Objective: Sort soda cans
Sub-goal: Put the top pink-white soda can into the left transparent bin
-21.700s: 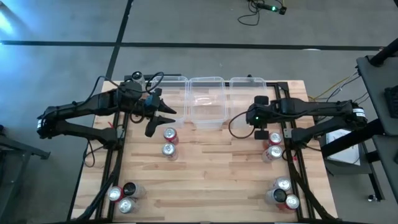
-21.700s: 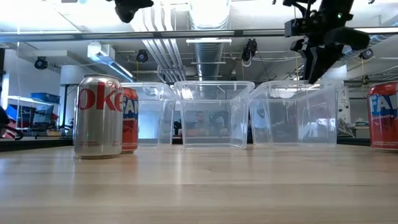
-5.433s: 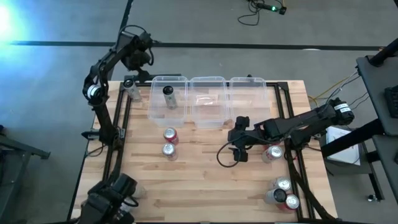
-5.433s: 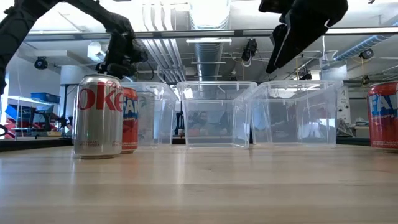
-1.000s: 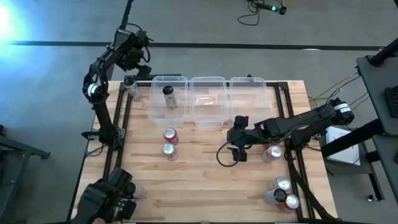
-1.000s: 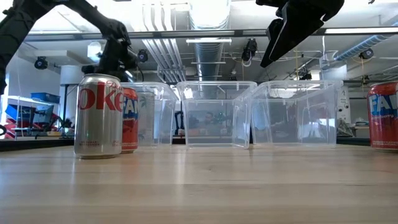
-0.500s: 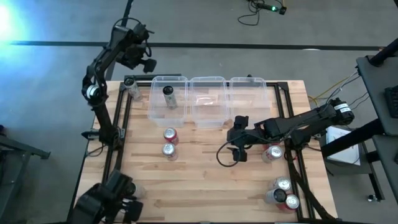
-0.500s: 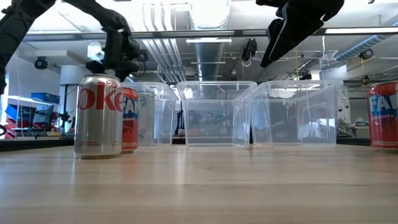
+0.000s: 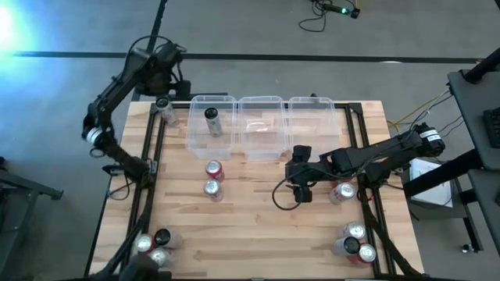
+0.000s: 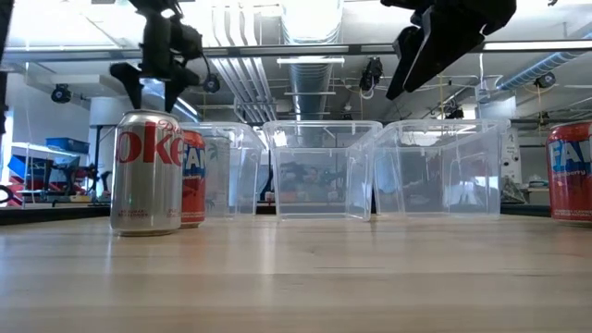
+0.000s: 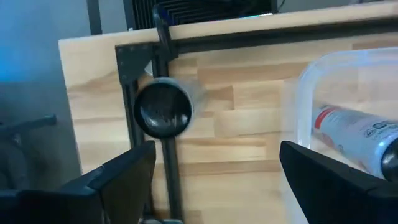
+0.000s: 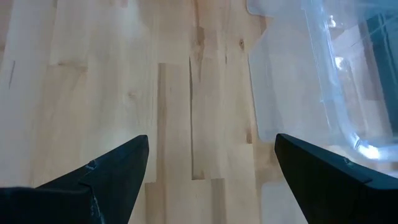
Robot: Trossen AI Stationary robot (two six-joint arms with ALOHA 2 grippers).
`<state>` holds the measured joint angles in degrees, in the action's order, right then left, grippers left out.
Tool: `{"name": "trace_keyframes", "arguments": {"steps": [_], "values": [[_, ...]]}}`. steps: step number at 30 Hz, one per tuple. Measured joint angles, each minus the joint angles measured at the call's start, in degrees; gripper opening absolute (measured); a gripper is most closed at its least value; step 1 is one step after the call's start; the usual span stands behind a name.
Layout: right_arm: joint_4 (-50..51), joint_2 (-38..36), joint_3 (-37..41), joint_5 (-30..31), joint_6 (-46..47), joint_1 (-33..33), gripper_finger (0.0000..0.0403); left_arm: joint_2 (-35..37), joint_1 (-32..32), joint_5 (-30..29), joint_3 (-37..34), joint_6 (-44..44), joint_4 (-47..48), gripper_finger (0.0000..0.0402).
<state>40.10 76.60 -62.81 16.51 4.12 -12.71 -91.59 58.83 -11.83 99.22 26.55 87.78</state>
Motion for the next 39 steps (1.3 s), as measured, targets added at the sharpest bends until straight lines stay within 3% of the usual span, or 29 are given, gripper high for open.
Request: {"name": "trace_keyframes", "arguments": {"steps": [8, 12, 17, 22, 32, 39], "values": [[-0.1, 0.0, 0.0, 0.0, -5.3, 0.0, 0.0345, 15.5, -4.7, -3.9, -17.3, 18.0, -19.0, 0.0318], [-0.1, 0.0, 0.8, 0.0, -5.7, -0.1, 0.0345, 19.1, -4.8, -8.4, -23.3, 23.5, -20.6, 0.0317], [0.0, 0.0, 2.6, 0.0, -4.6, -0.2, 0.0345, 19.6, -6.7, -16.2, -28.7, 31.6, -20.4, 0.0317], [-0.2, 0.0, 2.9, 0.0, -2.2, -1.6, 0.0345, 18.9, -6.7, -20.0, -31.0, 34.4, -20.8, 0.0317], [-1.7, 0.0, 2.9, -0.3, -3.1, -3.5, 0.0345, 17.8, -6.3, -21.6, -34.1, 32.8, -27.3, 0.0319], [-1.6, 0.0, 3.0, -0.5, -5.5, -3.5, 0.0345, 15.0, -5.9, -21.8, -34.0, 34.1, -27.3, 0.0347]]}}
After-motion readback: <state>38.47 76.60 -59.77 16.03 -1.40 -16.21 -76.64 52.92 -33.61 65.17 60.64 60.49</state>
